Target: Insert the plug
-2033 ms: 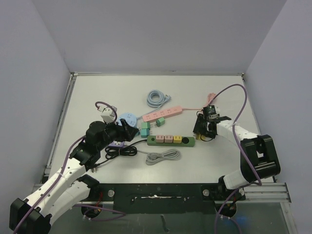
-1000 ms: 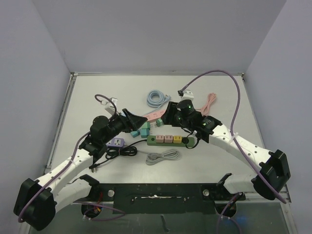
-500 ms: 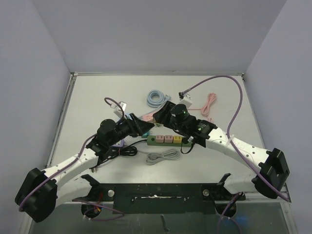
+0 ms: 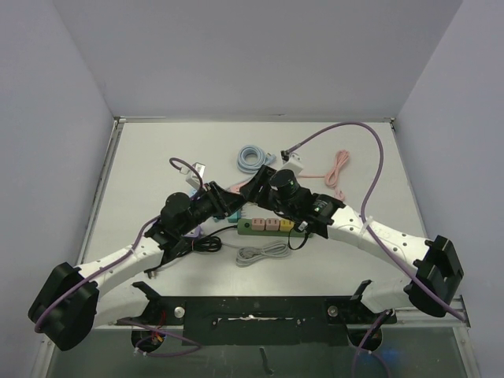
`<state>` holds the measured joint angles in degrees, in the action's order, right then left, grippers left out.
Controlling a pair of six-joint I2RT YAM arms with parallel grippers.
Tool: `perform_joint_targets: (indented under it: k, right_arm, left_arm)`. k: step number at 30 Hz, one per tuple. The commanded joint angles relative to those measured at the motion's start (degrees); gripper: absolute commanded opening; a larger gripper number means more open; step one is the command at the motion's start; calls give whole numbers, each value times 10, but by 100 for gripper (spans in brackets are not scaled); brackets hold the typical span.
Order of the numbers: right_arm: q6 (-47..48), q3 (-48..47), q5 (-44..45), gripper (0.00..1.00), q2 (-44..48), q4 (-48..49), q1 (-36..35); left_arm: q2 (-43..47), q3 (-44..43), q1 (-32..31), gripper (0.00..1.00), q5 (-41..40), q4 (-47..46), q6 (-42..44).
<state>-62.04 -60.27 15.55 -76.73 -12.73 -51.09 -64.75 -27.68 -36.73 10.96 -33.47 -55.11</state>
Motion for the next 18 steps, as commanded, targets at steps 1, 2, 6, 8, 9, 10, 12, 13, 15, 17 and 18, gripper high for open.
perform_joint_targets:
  k: [1, 2, 6, 8, 9, 10, 12, 13, 15, 17, 18]
  right_arm:
    - [4, -31, -21, 57, 0, 36, -9]
    - [10, -30, -23, 64, 2, 36, -7]
    - [71, -8, -47, 90, 36, 59, 16]
    - [106, 15, -84, 94, 65, 90, 31]
    - [116, 32, -107, 95, 82, 104, 41]
    - [123, 49, -130, 96, 99, 122, 51]
    - [128, 87, -183, 96, 133, 172, 70]
    - [127, 103, -214, 95, 148, 206, 76]
    - [119, 128, -236, 95, 172, 243, 79]
    - [107, 138, -246, 93, 184, 262, 79]
    - [101, 143, -254, 92, 187, 278, 78]
  left_arm:
    - [12, -3, 1, 12, -29, -55, 8]
    - [14, -1, 1, 9, -29, -57, 9]
    - [27, 4, 5, 7, -13, -54, 3]
    - [37, 4, 7, 7, 4, -53, -11]
    - [44, 4, 9, 7, 16, -54, -22]
    - [51, 4, 10, 7, 27, -57, -32]
    - [66, 1, 13, 7, 58, -63, -57]
    - [77, -1, 14, 7, 69, -67, -70]
    - [90, -7, 15, 7, 91, -74, -93]
    - [101, -14, 16, 7, 113, -88, -113]
    - [105, -19, 16, 7, 121, -92, -120]
